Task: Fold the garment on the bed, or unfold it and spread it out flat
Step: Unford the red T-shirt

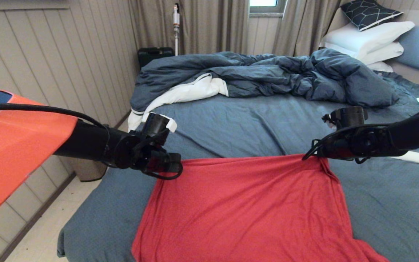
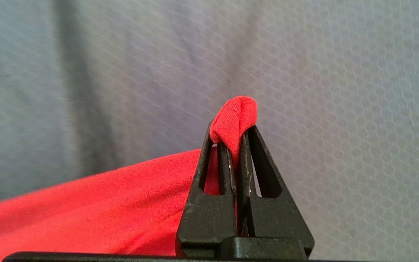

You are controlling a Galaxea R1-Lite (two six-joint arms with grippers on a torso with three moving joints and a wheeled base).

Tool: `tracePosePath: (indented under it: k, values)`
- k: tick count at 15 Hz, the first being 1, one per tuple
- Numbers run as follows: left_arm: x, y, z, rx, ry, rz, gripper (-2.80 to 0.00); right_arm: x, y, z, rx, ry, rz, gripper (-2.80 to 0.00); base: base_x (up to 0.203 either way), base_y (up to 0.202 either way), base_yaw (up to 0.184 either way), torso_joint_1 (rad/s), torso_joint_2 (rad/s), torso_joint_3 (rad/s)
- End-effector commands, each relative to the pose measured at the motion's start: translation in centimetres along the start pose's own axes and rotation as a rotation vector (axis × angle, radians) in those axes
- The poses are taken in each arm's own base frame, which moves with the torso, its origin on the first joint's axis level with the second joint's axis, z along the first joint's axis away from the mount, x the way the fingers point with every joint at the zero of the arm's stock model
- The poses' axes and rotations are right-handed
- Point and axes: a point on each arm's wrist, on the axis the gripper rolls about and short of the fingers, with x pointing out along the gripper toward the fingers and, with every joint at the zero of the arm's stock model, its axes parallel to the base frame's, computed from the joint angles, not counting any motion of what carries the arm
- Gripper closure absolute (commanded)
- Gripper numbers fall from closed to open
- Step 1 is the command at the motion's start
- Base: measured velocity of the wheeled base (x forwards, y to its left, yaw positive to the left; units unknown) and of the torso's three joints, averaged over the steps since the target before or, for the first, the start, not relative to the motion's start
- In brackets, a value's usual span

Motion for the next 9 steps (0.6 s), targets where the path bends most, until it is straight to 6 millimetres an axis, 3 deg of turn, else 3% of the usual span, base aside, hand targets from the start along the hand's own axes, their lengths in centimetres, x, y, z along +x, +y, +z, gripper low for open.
tracePosePath:
  k: [1,5,9]
  values:
    - [-1.1,0.6,1.1,-0.022,-0.058,-0.004,0.00,-0.4,0.2,0.2,0.000,-0.015,0.003,0.00,0.000,0.000,0.000,0.000,0.00,0.000]
    - [-1.8,1.4,2.2,-0.050,-0.130,0.039,0.00,-0.4,1.2,0.6,-0.001,-0.097,-0.002,0.00,0.000,0.000,0.000,0.000,0.00,0.000]
    - [-3.7,2.9,3.7,-0.084,-0.197,0.058,0.00,-1.1,2.0,1.6,0.009,-0.183,0.011,0.00,0.000,0.000,0.000,0.000,0.00,0.000]
